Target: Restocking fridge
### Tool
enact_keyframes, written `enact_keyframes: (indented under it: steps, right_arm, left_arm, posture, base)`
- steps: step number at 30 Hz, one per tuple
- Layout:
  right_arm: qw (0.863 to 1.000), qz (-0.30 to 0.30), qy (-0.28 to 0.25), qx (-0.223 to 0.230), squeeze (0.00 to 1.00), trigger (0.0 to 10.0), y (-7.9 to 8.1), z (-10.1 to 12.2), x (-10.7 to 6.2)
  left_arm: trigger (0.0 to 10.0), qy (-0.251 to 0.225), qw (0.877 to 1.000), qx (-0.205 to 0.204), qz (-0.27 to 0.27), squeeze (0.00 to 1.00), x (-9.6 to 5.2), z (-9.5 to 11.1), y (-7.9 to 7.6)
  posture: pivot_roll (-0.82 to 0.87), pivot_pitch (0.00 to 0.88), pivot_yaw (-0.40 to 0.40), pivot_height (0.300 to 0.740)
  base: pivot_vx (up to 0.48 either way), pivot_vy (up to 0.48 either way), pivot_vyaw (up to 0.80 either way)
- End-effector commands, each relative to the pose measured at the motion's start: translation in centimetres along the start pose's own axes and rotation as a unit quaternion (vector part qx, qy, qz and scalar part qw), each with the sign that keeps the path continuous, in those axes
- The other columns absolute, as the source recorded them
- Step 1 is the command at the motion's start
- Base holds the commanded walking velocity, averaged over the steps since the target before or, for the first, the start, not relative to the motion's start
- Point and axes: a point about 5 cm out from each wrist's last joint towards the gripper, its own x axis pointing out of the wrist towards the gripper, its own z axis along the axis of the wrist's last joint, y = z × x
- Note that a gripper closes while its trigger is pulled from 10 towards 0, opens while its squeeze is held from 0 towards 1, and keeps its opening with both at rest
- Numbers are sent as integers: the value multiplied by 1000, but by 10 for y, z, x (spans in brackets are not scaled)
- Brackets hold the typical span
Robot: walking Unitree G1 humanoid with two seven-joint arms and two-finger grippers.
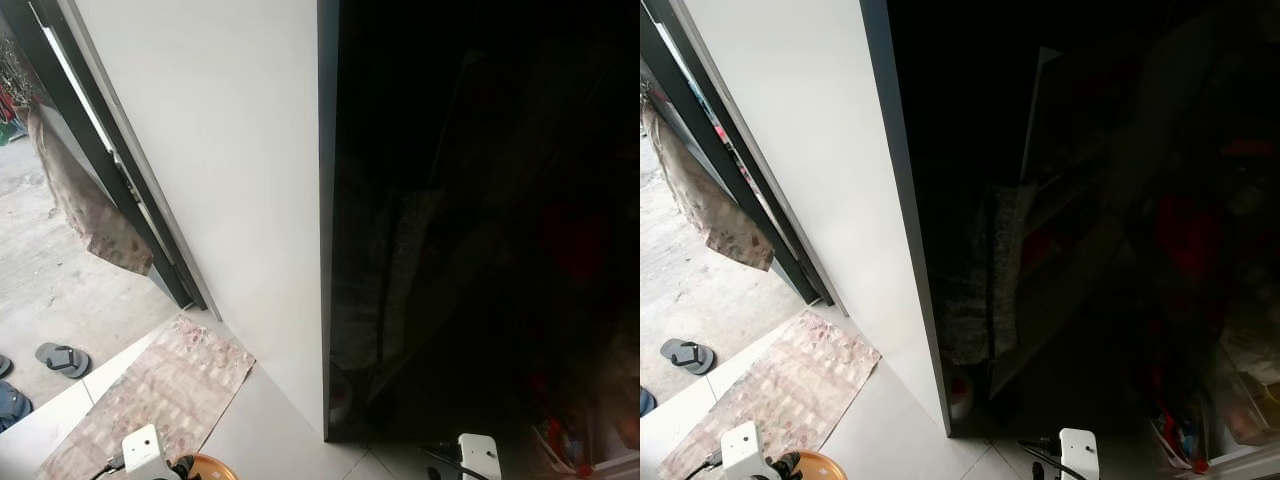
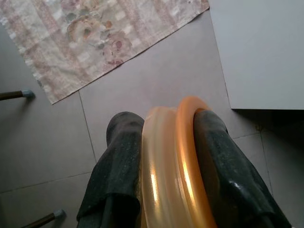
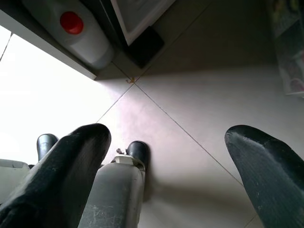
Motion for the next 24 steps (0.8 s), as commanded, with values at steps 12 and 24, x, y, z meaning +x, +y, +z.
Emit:
enact_keyframes:
  steps: [12,24]
  right_arm:
    - [1000,-7,13,26,0,10000,-10,-11,-3]
    - [1000,-13,13,26,0,10000,-8,-13,-4]
  left_arm:
    - [10000,36,999,12,13,0,-3,-16,6]
    - [10000,41,999,15,11,0,-3,-19,6]
  posture:
    - [8,71,23,740]
    - [3,50,26,740]
  base:
    - [0,-88,0]
    - [0,-306,314]
